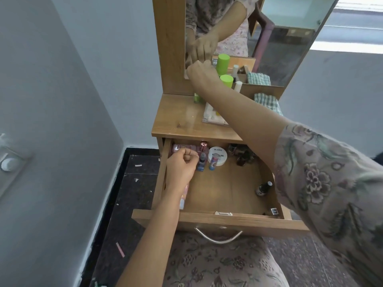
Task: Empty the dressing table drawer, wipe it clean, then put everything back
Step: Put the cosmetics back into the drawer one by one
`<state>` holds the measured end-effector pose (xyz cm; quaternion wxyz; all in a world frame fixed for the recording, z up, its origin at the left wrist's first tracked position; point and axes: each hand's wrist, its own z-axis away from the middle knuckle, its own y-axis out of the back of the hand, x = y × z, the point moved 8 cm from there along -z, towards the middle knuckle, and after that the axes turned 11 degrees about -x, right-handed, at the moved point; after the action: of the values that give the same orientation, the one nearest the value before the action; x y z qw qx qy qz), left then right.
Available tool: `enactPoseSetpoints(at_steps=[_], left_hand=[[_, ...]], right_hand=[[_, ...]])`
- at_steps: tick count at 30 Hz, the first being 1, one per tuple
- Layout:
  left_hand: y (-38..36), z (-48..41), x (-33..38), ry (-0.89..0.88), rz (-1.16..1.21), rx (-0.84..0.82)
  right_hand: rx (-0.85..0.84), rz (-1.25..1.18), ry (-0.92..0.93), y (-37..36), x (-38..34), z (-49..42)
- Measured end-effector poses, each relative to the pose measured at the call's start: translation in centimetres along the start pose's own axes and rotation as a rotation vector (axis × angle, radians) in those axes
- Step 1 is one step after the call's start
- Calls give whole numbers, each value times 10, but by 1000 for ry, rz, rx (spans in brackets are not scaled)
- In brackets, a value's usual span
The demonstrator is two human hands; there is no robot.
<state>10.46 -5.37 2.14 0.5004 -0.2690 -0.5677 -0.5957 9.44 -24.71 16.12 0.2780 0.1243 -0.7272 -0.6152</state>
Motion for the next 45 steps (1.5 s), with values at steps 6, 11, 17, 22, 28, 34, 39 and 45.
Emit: enactPoseSetpoints(at_steps=[6,11,17,22,28,34,39,45], left_hand=[[0,-2,-2,-5,11,9],[0,-5,-4,-11,-10,16],[-1,-6,-6,-18,10,26],[-2,-8,-8,-12,14,29],[-2,-6,-9,2,-14,29],[-1,-6,-8,-10,-49,35],[-2,-7,-8,-20,-47,30],[-2,-8,-8,-27,-40,30]], right_hand=[[107,-386,13,48,17,35],[86,-1040,30,63,51,134],[-94,-1072,-123,2,86,230],[-239,-763,-155,-54,100,245],[-329,-470,-102,-111,103,239],[-295,-381,-108,-132,108,237],[-255,-396,-113,-136,108,234],[-225,-451,-147,-140,106,230]])
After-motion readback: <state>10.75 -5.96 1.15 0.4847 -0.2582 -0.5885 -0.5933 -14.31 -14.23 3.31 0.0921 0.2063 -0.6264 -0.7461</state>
